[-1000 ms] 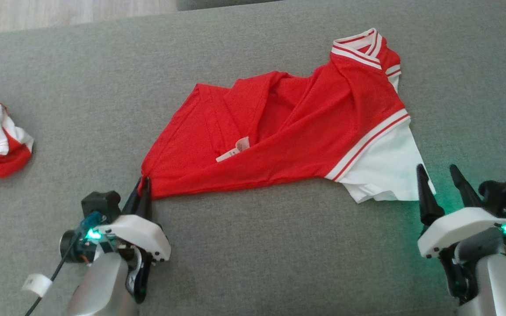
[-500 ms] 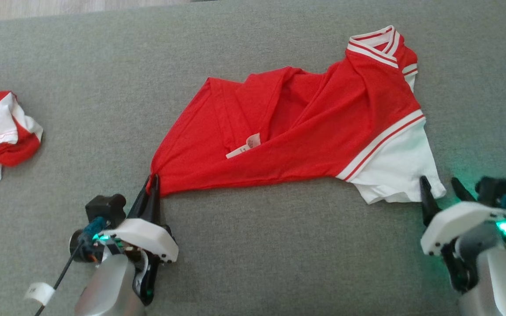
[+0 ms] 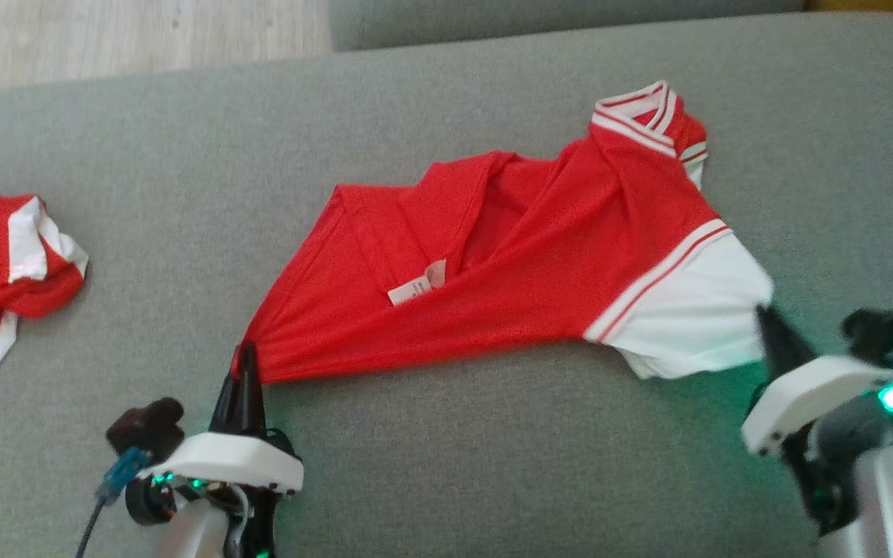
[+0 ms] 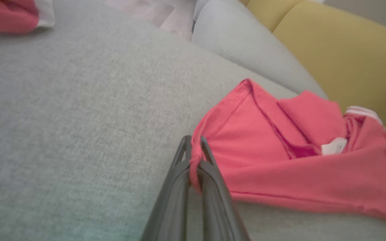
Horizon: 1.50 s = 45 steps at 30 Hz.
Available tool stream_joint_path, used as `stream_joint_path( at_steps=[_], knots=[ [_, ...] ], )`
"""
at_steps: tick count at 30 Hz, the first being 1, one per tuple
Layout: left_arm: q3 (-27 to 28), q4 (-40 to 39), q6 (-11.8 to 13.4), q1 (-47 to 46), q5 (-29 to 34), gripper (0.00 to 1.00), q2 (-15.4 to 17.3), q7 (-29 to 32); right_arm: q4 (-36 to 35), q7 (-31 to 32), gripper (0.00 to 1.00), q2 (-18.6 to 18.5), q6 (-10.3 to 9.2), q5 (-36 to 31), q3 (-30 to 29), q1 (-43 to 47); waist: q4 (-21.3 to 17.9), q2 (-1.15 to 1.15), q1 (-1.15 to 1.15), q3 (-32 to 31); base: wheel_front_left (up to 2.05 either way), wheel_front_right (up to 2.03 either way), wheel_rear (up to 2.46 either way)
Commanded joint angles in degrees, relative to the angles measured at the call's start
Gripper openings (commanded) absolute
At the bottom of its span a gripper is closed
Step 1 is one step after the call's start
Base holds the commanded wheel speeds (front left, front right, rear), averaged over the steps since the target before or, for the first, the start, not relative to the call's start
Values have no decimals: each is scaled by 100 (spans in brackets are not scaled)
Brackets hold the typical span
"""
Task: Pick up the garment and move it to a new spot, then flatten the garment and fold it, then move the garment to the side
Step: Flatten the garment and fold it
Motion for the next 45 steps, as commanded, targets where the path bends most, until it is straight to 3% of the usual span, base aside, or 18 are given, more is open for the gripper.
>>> stream_joint_path(
  at_steps=[1, 8, 9, 12, 17, 22, 27, 34, 41, 45],
  knots=[
    [233, -243, -40, -34, -49, 0, 49, -76, -358, 15, 0, -37, -4, 53, 72, -186, -66, 0, 0, -157, 0, 0, 0],
    [455, -2438, 149, 433, -374, 0, 221, 381, -2284, 523, 0, -37, -4, 90, -249, -82, -123, 0, 0, -434, 0, 0, 0],
    [493, -3247, 267, 500, -492, 0, 276, 713, -2851, 688, 0, -37, -4, 85, -319, -125, -113, 0, 0, -428, 0, 0, 0],
    [525, -4463, 462, 462, -681, 0, 395, 1323, -3704, 934, 0, -42, -4, -39, -369, -347, -99, 0, 0, -325, 0, 0, 0],
    [587, -5586, 773, 13, -1085, 0, 555, 2270, -4267, 1298, 0, -225, -4, -50, -410, -1131, -106, 0, 0, 6, 0, 0, 0],
    [674, -5316, 1005, -712, -1233, 0, 711, 2812, -3349, 1364, 0, -513, -4, 333, -219, -2257, -173, 0, 0, 669, 0, 0, 0],
    [873, -4320, 1078, -2036, -1152, 0, 837, 2755, -1643, 454, 0, -1044, -4, 760, 414, -3926, -265, 0, 0, 1476, 0, 0, 0],
    [928, -2698, 868, -3929, -409, 0, 1140, 1655, 387, -1546, 0, -1470, -4, 560, 1285, -5996, -341, 0, 0, 1617, 0, 0, 0],
    [944, -2201, 696, -5149, 6, 0, 1277, 638, 969, -2783, 0, -1707, -4, 362, 1396, -7269, -330, 0, 0, 1540, 0, 0, 0],
    [883, -2134, 505, -5384, 59, 0, 1267, 261, 1147, -2928, 0, -1807, -4, 323, 1424, -7558, -312, 0, 0, 1551, 0, 0, 0]
  ],
)
